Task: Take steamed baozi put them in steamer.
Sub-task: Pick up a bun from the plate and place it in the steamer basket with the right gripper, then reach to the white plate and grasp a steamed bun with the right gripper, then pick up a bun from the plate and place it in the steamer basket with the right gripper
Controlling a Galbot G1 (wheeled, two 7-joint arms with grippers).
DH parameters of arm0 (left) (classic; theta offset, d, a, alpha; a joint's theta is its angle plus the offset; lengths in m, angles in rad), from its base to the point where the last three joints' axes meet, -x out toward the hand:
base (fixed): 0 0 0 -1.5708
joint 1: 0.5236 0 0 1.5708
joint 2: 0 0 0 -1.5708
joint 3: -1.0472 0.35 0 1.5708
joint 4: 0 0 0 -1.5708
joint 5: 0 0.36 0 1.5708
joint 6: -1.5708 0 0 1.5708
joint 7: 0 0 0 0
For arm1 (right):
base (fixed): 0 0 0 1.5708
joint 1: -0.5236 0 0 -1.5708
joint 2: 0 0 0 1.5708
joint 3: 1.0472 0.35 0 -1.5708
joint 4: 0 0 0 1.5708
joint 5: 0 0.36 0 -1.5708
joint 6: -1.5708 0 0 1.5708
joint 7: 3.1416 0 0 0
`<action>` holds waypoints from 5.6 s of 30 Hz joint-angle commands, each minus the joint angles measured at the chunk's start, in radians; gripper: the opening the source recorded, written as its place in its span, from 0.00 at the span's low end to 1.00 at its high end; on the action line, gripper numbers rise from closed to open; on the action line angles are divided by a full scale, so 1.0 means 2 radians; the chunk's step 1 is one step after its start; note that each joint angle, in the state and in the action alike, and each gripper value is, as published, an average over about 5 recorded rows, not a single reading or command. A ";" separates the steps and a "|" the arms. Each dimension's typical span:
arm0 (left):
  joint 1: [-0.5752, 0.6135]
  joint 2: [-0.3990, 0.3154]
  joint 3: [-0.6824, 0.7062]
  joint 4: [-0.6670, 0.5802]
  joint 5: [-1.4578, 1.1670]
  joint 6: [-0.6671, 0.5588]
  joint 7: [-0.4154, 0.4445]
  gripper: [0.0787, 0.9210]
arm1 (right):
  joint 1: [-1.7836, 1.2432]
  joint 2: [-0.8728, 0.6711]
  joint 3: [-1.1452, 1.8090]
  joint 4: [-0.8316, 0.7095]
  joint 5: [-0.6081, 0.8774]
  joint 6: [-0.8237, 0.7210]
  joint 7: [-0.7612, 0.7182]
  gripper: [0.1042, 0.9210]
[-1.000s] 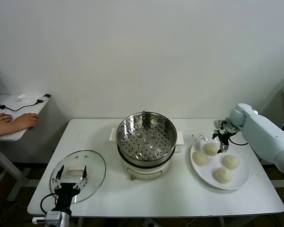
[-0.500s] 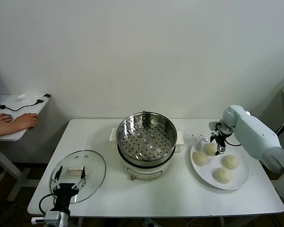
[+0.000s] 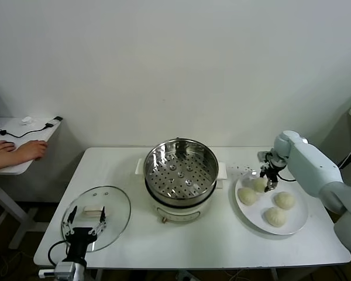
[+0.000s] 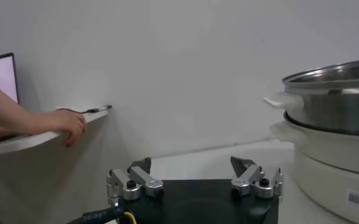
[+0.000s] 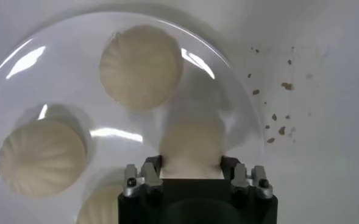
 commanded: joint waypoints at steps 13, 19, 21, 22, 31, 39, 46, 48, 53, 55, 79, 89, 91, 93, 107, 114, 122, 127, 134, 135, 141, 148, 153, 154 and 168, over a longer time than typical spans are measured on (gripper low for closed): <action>0.011 0.002 -0.001 -0.003 -0.007 -0.004 -0.003 0.88 | 0.088 -0.028 -0.062 0.072 0.038 0.055 -0.048 0.55; 0.017 0.002 -0.001 -0.006 -0.008 -0.006 -0.003 0.88 | 0.221 -0.008 -0.185 0.140 0.078 0.121 -0.077 0.55; 0.018 0.002 0.000 -0.006 -0.008 -0.007 -0.003 0.88 | 0.263 0.009 -0.215 0.164 0.095 0.144 -0.081 0.55; 0.018 0.002 0.000 -0.007 -0.008 -0.008 -0.003 0.88 | 0.283 0.018 -0.228 0.175 0.106 0.154 -0.082 0.55; 0.023 0.000 0.009 -0.008 -0.008 -0.008 -0.001 0.88 | 0.352 0.090 -0.264 0.292 0.102 0.227 -0.062 0.56; 0.020 0.001 0.013 -0.011 -0.011 -0.001 -0.001 0.88 | 0.260 0.129 -0.232 0.339 0.003 0.267 -0.028 0.56; 0.015 -0.003 0.014 -0.015 -0.010 0.008 -0.002 0.88 | 0.166 0.172 -0.193 0.278 -0.111 0.301 0.004 0.57; 0.015 -0.003 0.014 -0.015 -0.010 0.009 -0.002 0.88 | 0.146 0.181 -0.180 0.258 -0.142 0.312 0.010 0.57; 0.017 -0.005 0.014 -0.016 -0.010 0.009 -0.002 0.88 | 0.116 0.194 -0.155 0.215 -0.198 0.330 0.022 0.57; 0.017 -0.007 0.015 -0.015 -0.009 0.009 -0.002 0.88 | 0.111 0.196 -0.149 0.201 -0.209 0.332 0.026 0.57; 0.019 -0.010 0.019 -0.020 -0.008 0.011 -0.004 0.88 | 0.157 0.166 -0.152 0.220 -0.129 0.323 0.000 0.87; 0.022 -0.010 0.018 -0.032 -0.008 0.013 -0.007 0.88 | 0.307 -0.001 -0.265 0.313 0.188 0.129 0.048 0.88; 0.024 -0.012 0.020 -0.035 -0.007 0.013 -0.008 0.88 | 0.346 -0.047 -0.320 0.342 0.264 0.052 0.081 0.88; 0.028 -0.013 0.021 -0.036 -0.006 0.012 -0.008 0.88 | 0.379 -0.090 -0.364 0.372 0.338 -0.034 0.096 0.88; 0.050 -0.014 0.024 -0.061 -0.007 0.013 -0.008 0.88 | 0.315 -0.256 -0.420 0.404 0.446 -0.203 0.064 0.88; 0.061 -0.014 0.020 -0.067 -0.008 0.014 -0.009 0.88 | 0.120 -0.270 -0.260 0.390 0.343 -0.193 0.057 0.88; 0.064 -0.014 0.019 -0.066 -0.006 0.020 -0.012 0.88 | -0.007 -0.216 -0.157 0.329 0.266 -0.171 0.070 0.88; 0.064 -0.017 0.019 -0.064 -0.004 0.021 -0.015 0.88 | -0.024 -0.172 -0.127 0.289 0.249 -0.163 0.076 0.88; 0.066 -0.019 0.019 -0.057 0.000 0.017 -0.015 0.88 | -0.027 -0.124 -0.111 0.260 0.243 -0.160 0.084 0.88; 0.066 -0.019 0.019 -0.057 0.000 0.016 -0.015 0.88 | -0.027 -0.119 -0.111 0.256 0.240 -0.159 0.085 0.88; 0.068 -0.018 0.013 -0.056 -0.001 0.015 -0.015 0.88 | -0.026 -0.108 -0.119 0.243 0.233 -0.159 0.078 0.88; 0.069 -0.018 0.011 -0.052 -0.002 0.014 -0.015 0.88 | -0.024 -0.105 -0.124 0.236 0.233 -0.160 0.068 0.88; 0.068 -0.018 0.011 -0.052 -0.002 0.014 -0.016 0.88 | -0.022 -0.105 -0.125 0.232 0.231 -0.160 0.063 0.87; 0.068 -0.018 0.011 -0.052 -0.001 0.014 -0.016 0.88 | -0.022 -0.105 -0.125 0.230 0.230 -0.160 0.062 0.85; 0.073 -0.018 0.013 -0.052 -0.001 0.012 -0.017 0.88 | -0.011 -0.115 -0.126 0.236 0.244 -0.162 0.059 0.58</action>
